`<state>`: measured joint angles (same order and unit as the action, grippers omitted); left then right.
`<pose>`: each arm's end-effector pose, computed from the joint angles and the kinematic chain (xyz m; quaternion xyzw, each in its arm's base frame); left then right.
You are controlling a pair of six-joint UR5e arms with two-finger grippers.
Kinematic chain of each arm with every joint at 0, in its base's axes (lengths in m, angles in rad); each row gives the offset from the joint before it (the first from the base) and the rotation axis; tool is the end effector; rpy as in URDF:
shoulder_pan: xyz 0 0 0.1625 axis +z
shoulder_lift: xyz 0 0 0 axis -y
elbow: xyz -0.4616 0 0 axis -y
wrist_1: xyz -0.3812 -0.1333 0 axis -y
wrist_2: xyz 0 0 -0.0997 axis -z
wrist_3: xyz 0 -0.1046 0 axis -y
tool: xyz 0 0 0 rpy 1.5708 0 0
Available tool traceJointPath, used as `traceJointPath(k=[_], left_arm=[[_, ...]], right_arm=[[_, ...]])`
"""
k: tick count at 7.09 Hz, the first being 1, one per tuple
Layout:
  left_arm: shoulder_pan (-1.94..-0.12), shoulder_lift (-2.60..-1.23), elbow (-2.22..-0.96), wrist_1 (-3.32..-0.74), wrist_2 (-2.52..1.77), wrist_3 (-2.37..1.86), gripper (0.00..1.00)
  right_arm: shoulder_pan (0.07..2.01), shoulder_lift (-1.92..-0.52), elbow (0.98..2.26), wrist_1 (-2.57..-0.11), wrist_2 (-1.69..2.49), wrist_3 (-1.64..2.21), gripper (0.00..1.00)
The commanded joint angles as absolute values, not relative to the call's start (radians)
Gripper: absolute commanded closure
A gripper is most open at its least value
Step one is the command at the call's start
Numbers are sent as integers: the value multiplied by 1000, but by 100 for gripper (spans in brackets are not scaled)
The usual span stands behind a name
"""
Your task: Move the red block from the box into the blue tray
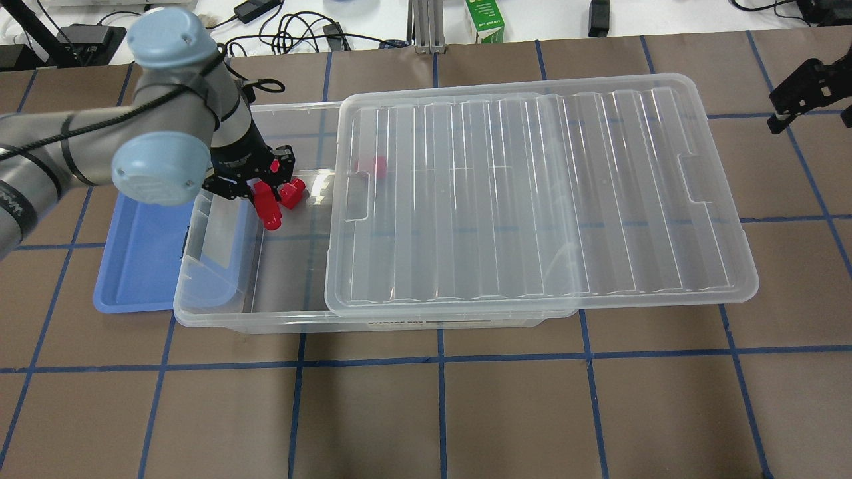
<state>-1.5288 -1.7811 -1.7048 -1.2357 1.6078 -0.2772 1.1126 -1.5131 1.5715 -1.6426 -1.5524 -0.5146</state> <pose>-0.1061 -0.5589 0.3798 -0.1588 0.9871 0.0024 0.0189 -0.1035 -0.5156 0.4978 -0.0283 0.9995 -0.0102 0.0050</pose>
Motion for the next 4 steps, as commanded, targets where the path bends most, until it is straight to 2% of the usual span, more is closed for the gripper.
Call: traceJointPath(k=[1, 3, 4], left_arm=[[-1379, -1769, -1608, -1336, 1518, -35, 100], [-1246, -1792, -1594, -1335, 1517, 149, 100], [-1185, -1818, -1620, -1319, 1520, 278, 100]], right_arm=[[1086, -1458, 1688, -1806, -1560, -567, 0], [1086, -1447, 1814, -1937, -1557, -560, 0], [1089, -1450, 1818, -1934, -1555, -554, 0]])
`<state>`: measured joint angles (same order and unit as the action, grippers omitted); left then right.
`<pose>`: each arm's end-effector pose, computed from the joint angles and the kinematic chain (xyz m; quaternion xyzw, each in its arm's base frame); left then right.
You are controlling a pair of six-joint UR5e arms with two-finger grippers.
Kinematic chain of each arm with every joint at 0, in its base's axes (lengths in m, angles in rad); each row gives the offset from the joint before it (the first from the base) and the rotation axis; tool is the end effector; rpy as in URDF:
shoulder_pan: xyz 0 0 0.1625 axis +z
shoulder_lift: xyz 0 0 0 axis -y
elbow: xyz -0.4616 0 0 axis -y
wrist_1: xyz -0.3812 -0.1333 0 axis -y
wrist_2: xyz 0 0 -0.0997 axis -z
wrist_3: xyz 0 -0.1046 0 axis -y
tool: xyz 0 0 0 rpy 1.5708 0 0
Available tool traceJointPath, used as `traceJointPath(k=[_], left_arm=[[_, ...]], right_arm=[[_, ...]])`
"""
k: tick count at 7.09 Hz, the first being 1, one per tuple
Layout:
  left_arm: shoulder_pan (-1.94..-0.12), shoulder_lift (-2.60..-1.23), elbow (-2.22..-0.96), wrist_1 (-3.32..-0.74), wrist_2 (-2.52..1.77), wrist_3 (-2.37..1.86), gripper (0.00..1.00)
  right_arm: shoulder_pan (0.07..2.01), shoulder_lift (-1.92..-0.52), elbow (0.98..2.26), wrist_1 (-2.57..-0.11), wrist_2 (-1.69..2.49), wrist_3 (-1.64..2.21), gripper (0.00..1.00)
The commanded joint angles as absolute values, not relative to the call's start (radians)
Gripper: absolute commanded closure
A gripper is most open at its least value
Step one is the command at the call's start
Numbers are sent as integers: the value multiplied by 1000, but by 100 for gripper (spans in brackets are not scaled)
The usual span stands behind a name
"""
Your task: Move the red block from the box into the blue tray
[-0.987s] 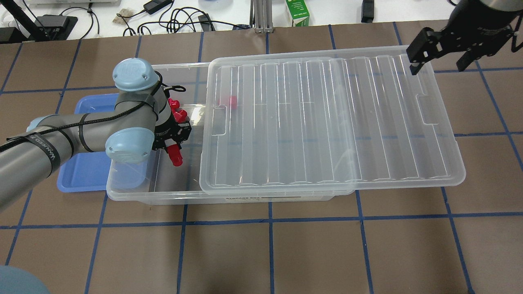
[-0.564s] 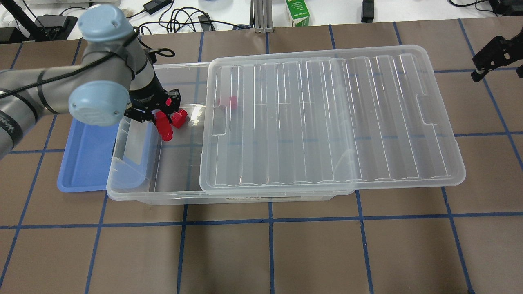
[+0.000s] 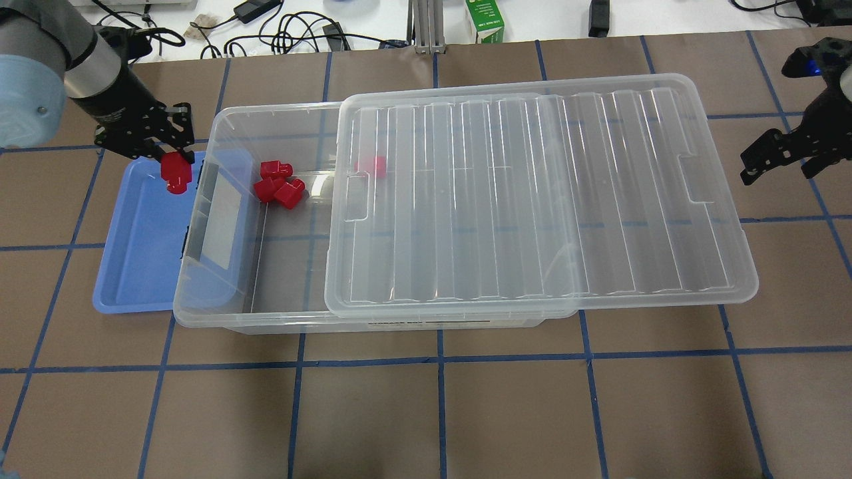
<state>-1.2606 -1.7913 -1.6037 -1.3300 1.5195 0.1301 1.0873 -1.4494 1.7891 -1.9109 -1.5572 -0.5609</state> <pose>0.0414 -0.5836 0.4116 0.0901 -0.9956 -0.0005 0.0264 -0.1202 -0.5186 0.3891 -0.0387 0.9992 -0.0036 0.0058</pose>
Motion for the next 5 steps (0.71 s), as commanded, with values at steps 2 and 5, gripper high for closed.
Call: traceJointPath(k=[2, 5], left_arm=[[-1117, -1920, -1711, -1110, 1569, 457, 100], [-1111, -1973, -1810, -988, 1572, 462, 62]], right_arm=[[1144, -1457, 1824, -1925, -1545, -432, 0], [1282, -1459, 1827, -1925, -1543, -303, 0]])
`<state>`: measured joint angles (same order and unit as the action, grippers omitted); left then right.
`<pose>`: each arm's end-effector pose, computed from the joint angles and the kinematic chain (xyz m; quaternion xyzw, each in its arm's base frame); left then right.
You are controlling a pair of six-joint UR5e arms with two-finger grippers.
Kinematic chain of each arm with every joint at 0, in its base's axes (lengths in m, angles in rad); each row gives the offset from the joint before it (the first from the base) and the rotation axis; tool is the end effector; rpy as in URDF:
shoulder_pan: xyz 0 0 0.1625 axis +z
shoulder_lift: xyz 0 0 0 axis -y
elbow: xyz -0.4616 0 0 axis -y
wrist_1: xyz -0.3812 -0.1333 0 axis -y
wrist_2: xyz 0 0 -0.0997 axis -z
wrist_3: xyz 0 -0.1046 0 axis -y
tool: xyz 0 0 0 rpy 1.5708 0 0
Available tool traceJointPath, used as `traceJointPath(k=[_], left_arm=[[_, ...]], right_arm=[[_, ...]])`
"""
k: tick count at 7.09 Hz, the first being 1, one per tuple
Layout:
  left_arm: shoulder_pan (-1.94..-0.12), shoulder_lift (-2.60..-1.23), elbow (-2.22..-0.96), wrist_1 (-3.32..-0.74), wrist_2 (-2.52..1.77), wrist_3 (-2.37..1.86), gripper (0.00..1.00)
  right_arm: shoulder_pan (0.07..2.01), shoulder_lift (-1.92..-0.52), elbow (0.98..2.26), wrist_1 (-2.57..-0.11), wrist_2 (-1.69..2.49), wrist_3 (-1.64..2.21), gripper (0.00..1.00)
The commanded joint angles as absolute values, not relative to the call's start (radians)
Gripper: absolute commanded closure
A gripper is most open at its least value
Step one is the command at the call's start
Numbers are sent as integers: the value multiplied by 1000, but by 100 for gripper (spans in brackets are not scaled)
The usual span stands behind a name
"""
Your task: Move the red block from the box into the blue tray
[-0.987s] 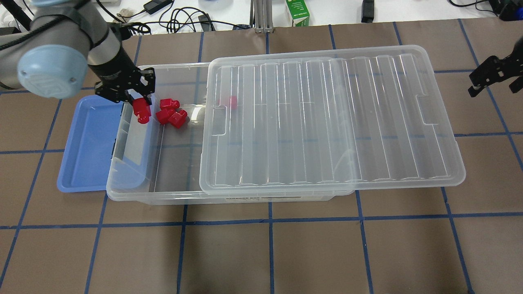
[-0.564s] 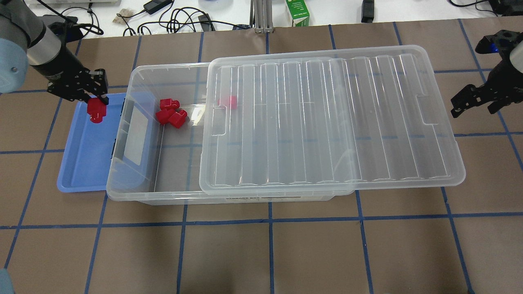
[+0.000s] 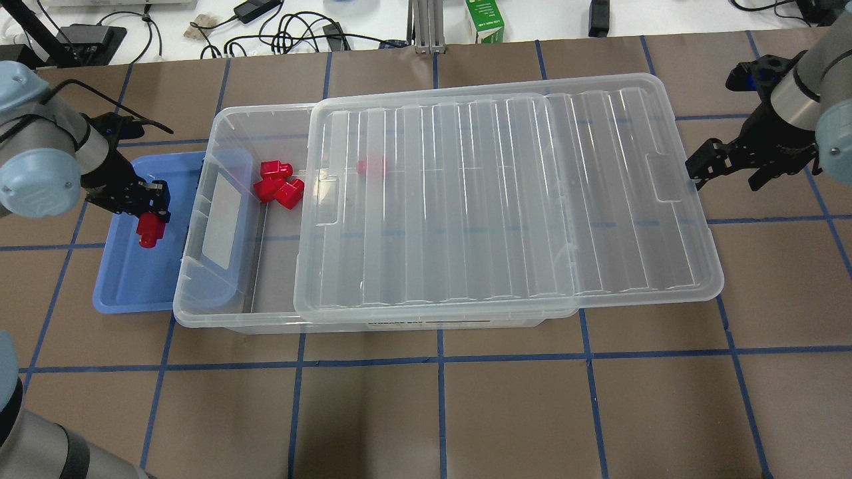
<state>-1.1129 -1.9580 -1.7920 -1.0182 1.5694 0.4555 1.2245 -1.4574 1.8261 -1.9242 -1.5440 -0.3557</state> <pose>0.1371 -0.5800 0.2620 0.0012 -0.9996 -0.0247 0.0129 -0.0437 -0.5221 0.3777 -0.0046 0.9999 0.0026 0.0152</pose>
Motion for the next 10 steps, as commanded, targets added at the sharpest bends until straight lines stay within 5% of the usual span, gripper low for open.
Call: traceJointPath(k=[1, 3, 7, 10], left_arm=[[-1109, -1971, -1810, -989, 1571, 463, 20], [-1114, -1925, -1778, -1020, 1603, 460, 8], [-1205, -1775, -1605, -1369, 1611, 349, 4], [-1331, -1704, -1606, -1404, 1611, 175, 0]], right_arm=[[1339, -1459, 1825, -1928, -1543, -225, 0], [1457, -1456, 1818, -1933, -1540, -86, 0], [1511, -1448, 1803, -1962, -1545, -58, 0], [1552, -1503, 1605, -1773, -1546, -42, 0]])
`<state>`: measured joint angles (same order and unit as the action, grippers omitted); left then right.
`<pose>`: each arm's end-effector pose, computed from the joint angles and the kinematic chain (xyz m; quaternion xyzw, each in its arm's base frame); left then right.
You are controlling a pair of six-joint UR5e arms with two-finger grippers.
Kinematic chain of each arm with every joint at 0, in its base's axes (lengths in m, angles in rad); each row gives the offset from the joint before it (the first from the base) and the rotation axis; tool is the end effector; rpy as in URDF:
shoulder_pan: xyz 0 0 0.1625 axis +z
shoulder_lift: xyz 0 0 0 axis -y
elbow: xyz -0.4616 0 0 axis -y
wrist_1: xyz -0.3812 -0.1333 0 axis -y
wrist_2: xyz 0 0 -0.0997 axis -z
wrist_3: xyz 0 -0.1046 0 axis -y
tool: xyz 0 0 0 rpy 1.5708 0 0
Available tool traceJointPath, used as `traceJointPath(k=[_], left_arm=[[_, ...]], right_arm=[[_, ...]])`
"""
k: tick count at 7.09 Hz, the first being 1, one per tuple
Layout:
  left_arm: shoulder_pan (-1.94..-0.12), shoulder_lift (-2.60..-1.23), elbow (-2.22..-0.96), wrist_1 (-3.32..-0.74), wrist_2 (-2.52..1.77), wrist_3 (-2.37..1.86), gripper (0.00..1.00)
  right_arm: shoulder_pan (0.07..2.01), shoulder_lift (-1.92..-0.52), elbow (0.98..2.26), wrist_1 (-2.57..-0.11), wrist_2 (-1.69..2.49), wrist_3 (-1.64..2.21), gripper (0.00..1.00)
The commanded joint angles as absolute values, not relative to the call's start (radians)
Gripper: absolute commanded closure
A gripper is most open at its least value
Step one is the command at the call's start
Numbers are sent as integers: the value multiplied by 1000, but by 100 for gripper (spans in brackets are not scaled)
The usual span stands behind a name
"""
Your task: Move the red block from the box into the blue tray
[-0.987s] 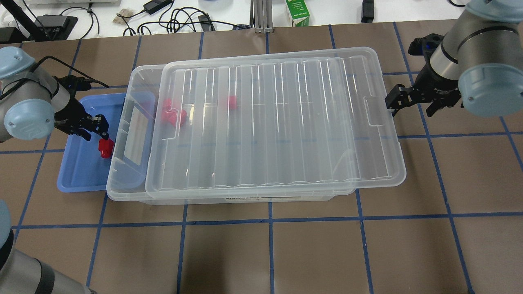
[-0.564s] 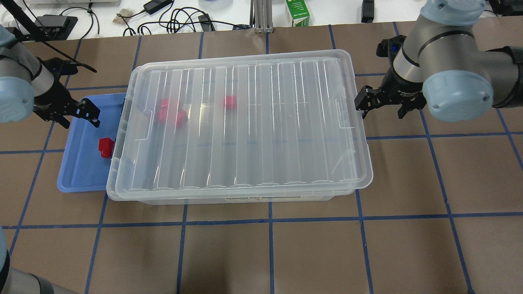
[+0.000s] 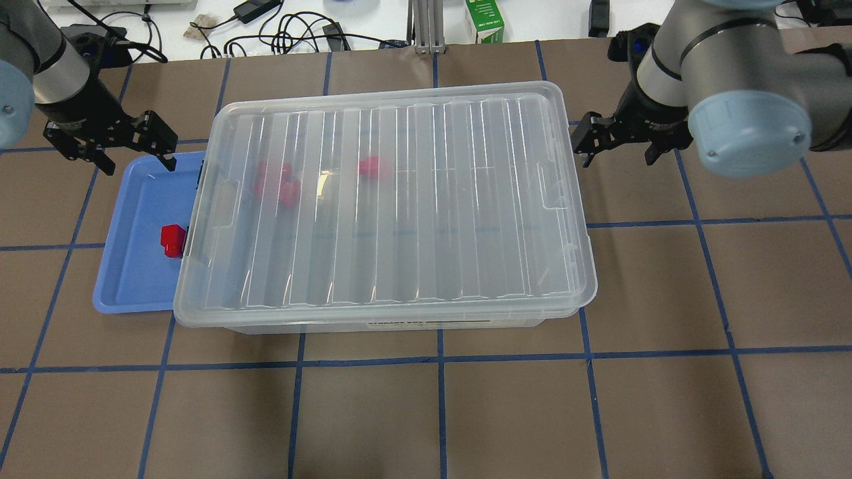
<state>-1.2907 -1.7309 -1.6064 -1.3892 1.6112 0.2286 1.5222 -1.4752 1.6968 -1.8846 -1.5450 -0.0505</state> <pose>0.0268 -0.5601 0.4382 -0.0256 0.9994 0.0119 0.0178 0.1103 -0.5308 0.4433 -0.0015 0.9989 -0.0467 0.0106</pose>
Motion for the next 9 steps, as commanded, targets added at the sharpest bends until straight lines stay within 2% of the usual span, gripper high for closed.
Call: traceJointPath(k=[1, 2, 4, 9], left_arm=[[-1392, -1677, -1612, -1407, 1600, 134, 0], [-1473, -1658, -1606, -1422, 1611, 82, 0], [-1572, -1626, -1603, -1451, 1606, -25, 0], [-1583, -1582, -1553, -1528, 1605, -34, 0]], right_arm=[[1598, -1520, 1541, -1693, -1560, -13, 0], [1632, -1520, 1496, -1633, -1560, 42, 0], [1661, -1522, 1494, -1615, -1557, 91, 0], [1660, -1520, 1496, -1617, -1554, 74, 0]])
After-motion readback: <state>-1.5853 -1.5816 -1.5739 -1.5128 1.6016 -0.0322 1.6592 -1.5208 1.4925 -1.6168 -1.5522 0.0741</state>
